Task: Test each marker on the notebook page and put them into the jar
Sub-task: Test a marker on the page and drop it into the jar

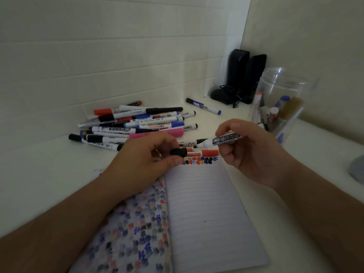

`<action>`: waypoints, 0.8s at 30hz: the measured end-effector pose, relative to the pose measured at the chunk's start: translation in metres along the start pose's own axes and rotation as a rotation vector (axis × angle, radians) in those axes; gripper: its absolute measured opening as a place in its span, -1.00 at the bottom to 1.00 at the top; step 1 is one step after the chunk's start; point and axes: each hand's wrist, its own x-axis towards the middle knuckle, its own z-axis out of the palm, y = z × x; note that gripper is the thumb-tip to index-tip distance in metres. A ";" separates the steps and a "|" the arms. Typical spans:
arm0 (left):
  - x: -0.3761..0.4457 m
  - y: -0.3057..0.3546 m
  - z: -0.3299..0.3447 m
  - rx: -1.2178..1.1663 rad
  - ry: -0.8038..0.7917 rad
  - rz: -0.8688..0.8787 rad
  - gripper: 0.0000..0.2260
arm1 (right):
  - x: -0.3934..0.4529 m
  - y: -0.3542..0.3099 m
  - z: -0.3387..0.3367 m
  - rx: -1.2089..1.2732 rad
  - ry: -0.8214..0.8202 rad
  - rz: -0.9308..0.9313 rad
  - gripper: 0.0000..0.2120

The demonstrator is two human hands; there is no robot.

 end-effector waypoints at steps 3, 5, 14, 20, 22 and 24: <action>0.000 0.001 0.000 -0.006 0.000 -0.003 -0.82 | 0.000 0.003 0.000 0.043 -0.042 0.047 -0.73; 0.000 0.001 0.000 -0.010 -0.002 -0.004 -0.82 | 0.000 0.003 0.000 0.076 -0.064 0.065 -0.71; -0.002 0.003 0.001 -0.023 -0.006 0.012 -0.81 | 0.003 0.012 0.003 -0.042 -0.141 0.110 -0.62; -0.001 0.007 0.000 -0.144 0.082 -0.059 -0.80 | 0.004 0.017 0.014 -0.024 -0.084 0.089 -0.58; 0.000 0.009 0.000 -0.230 0.089 -0.084 -0.81 | 0.002 0.017 0.018 -0.001 -0.083 0.068 -0.59; 0.001 0.011 0.000 -0.288 0.103 -0.097 -0.81 | 0.000 0.015 0.021 0.010 -0.065 0.061 -0.58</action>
